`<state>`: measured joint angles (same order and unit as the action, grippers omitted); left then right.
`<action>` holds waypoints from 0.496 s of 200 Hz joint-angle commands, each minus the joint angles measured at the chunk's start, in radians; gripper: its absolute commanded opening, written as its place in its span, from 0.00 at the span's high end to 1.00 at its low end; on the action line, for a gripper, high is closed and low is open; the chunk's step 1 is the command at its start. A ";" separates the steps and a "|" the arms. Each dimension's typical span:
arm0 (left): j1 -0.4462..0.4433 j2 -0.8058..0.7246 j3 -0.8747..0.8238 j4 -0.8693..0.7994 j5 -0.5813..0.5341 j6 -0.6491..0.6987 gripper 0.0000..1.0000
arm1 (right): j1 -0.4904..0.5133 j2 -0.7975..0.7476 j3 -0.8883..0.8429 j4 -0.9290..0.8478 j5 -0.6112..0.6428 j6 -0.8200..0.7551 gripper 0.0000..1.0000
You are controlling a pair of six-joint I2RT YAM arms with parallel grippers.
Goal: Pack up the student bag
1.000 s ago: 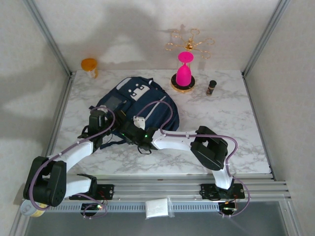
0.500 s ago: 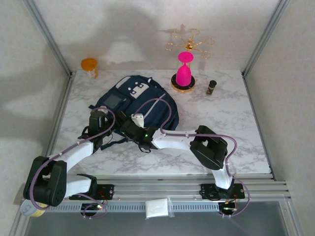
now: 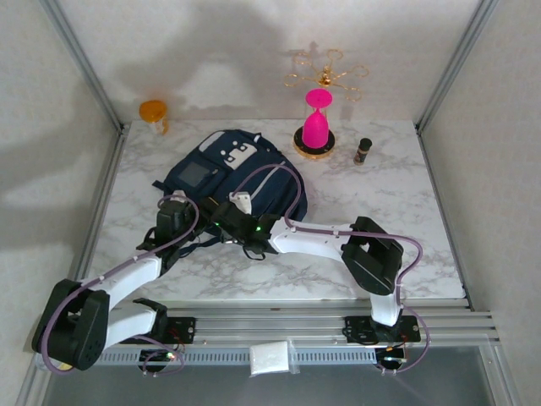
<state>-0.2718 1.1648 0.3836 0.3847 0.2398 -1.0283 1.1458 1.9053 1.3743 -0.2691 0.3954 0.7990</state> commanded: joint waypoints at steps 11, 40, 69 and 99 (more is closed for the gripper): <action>0.027 0.102 0.023 0.116 -0.038 -0.049 0.55 | -0.010 -0.059 -0.045 -0.114 -0.004 -0.009 1.00; 0.051 0.160 0.055 0.119 -0.081 -0.014 0.57 | -0.016 -0.121 -0.118 -0.154 0.018 -0.008 1.00; 0.090 0.196 0.084 0.105 -0.068 0.031 0.59 | -0.035 -0.203 -0.207 -0.153 0.038 -0.047 1.00; 0.122 0.179 0.115 0.053 -0.034 0.078 0.60 | -0.077 -0.282 -0.278 -0.113 0.019 -0.113 1.00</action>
<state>-0.1864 1.3590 0.4500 0.4442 0.2317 -1.0107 1.1065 1.6817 1.1484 -0.3496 0.3969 0.7578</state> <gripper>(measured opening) 0.403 0.053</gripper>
